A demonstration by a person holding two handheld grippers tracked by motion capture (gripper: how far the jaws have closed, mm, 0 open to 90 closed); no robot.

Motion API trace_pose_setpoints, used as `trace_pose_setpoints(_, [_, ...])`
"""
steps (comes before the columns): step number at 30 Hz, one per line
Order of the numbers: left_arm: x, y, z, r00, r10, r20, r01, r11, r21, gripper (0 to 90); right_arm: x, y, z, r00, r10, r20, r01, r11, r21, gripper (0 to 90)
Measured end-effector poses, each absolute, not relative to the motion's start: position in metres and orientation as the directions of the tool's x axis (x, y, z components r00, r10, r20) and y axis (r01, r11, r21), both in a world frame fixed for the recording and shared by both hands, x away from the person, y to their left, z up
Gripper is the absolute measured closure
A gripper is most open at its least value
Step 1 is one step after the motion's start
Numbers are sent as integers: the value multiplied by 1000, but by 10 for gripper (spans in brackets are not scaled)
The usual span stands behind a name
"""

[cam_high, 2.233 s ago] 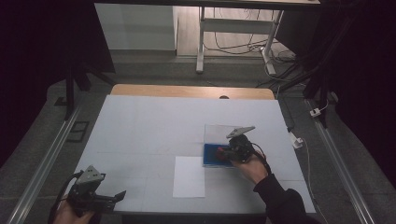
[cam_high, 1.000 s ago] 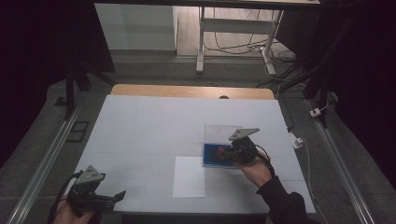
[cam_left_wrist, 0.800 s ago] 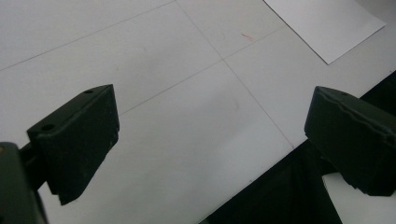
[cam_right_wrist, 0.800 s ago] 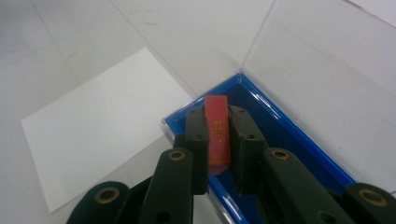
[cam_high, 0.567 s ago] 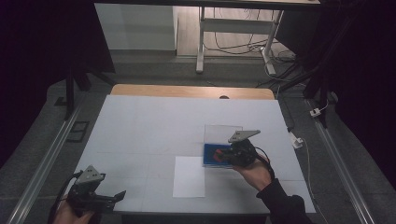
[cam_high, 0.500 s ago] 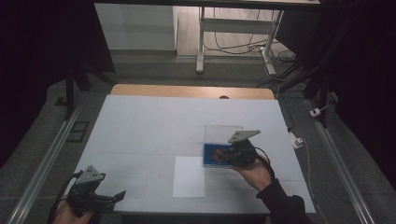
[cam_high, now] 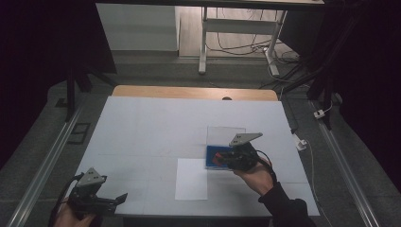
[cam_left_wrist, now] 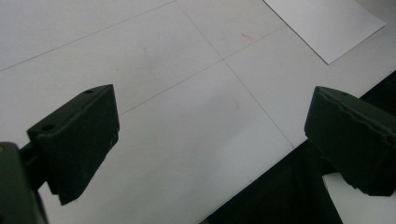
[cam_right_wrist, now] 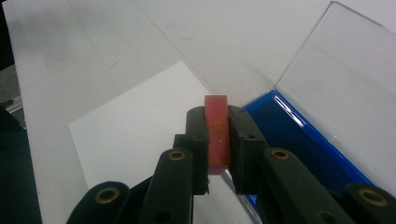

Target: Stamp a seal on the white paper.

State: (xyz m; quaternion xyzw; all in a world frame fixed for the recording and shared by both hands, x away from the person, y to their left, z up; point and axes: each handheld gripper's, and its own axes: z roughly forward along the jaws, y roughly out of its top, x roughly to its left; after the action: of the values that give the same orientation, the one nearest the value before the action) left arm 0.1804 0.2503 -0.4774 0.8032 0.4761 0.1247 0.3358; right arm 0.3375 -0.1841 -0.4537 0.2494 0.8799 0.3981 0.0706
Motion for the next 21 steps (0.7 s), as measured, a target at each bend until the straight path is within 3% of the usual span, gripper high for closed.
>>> trace_pose_setpoints(21, [180, 250, -477, 516, 848, -123, 682, -320, 657, 40, 328, -149, -464, -901, 427, 83, 352, 603, 716, 796])
